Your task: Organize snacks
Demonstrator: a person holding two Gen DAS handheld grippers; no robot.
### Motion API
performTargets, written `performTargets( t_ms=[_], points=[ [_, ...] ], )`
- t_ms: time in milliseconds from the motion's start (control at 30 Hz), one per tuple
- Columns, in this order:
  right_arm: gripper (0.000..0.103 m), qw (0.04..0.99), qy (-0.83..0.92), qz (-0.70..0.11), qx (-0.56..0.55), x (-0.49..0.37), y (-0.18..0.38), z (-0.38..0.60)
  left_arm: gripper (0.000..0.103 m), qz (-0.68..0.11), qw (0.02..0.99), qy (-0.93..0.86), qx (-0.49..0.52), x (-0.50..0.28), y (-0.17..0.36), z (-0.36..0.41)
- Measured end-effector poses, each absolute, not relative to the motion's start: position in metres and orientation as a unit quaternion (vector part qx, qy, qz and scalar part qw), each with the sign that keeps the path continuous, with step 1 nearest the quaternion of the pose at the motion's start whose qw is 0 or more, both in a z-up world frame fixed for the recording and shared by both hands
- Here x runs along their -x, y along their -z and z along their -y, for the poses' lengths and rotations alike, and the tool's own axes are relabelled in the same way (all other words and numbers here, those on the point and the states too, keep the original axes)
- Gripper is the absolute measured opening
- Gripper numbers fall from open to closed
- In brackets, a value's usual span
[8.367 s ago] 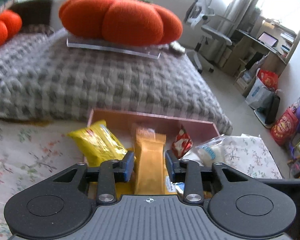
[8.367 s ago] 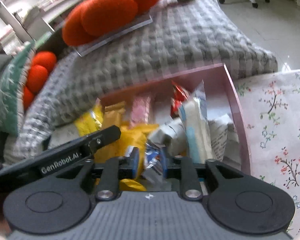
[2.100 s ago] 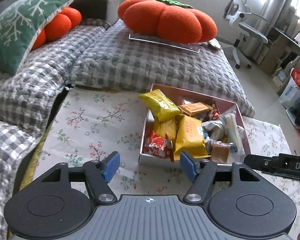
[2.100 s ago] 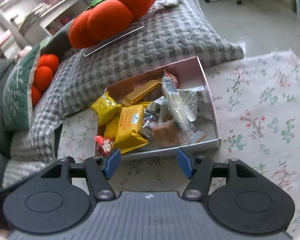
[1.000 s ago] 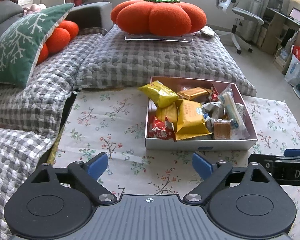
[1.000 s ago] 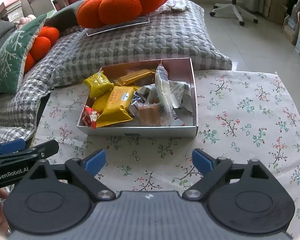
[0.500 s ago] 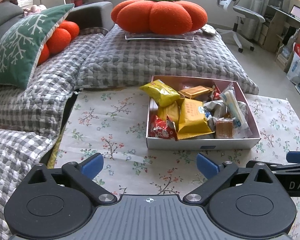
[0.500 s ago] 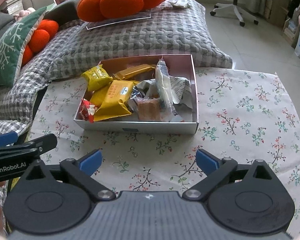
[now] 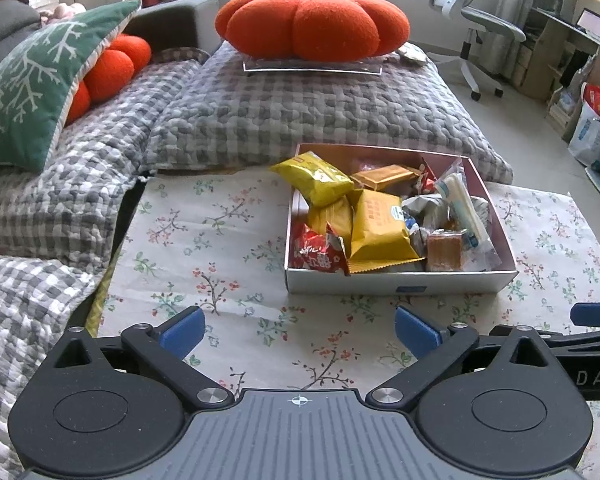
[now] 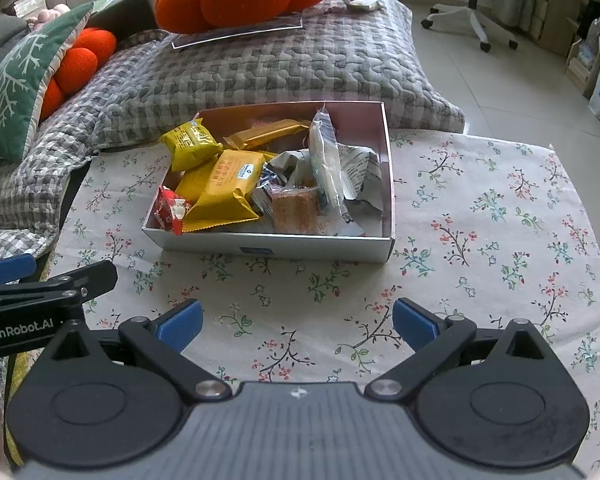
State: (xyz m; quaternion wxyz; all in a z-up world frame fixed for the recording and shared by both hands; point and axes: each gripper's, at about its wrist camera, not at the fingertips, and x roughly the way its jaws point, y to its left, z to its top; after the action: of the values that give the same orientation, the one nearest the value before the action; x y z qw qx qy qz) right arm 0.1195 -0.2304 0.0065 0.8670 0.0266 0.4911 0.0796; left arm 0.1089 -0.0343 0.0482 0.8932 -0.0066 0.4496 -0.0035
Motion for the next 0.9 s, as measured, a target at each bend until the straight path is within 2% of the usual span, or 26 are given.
performTargets(
  t_ms=[900],
  points=[
    [0.102,0.871,-0.075,-0.486,0.002,-0.1184,-0.0042,0.2242,0.103,-0.443,0.896,0.002,-0.004,-0.1100,-0.0456,0.0342]
  ],
)
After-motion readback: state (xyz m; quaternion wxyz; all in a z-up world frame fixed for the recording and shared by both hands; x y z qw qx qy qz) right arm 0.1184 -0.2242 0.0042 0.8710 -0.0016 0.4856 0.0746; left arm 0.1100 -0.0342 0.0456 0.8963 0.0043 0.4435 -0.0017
